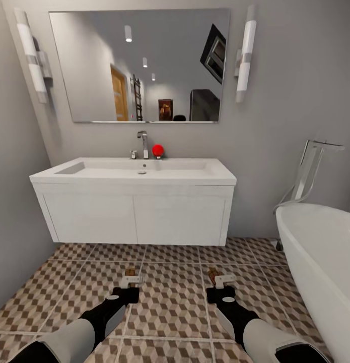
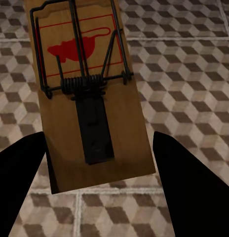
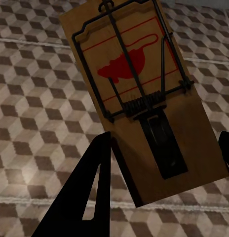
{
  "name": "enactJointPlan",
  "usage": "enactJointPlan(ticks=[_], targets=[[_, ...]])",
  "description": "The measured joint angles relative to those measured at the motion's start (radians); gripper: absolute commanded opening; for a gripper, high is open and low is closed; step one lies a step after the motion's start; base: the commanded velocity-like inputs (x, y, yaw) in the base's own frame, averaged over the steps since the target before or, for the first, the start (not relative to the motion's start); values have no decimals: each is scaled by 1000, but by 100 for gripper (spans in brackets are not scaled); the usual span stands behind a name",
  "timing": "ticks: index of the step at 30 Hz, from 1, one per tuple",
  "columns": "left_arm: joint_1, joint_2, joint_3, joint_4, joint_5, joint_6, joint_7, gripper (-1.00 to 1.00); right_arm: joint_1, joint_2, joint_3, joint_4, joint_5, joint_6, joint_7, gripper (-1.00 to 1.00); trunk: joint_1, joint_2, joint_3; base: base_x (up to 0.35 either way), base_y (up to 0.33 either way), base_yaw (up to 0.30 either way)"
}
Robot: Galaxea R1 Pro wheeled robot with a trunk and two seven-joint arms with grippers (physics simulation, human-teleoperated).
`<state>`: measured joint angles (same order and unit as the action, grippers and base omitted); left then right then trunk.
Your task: Take the four mousetraps from the cabinet in the bathroom and place them on the bathroom floor. Make sure all four end up on the same floor surface, and ensure that at least two of them are either under or directly next to the same bathroom sink.
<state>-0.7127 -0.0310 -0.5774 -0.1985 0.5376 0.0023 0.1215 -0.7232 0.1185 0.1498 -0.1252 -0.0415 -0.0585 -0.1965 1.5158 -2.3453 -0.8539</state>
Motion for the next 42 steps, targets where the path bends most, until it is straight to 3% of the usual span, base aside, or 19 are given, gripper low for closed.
enactJointPlan(ticks=[22,42], targets=[[0,-2,6,6,0,79,5,-100,0,1,-1,12,-3,-2,0,-100,84,-154,-69,0,0,0],[0,0,6,3,0,70,8,-100,0,1,-1,12,-3,-2,0,-100,94,-159,-146,0,0,0]])
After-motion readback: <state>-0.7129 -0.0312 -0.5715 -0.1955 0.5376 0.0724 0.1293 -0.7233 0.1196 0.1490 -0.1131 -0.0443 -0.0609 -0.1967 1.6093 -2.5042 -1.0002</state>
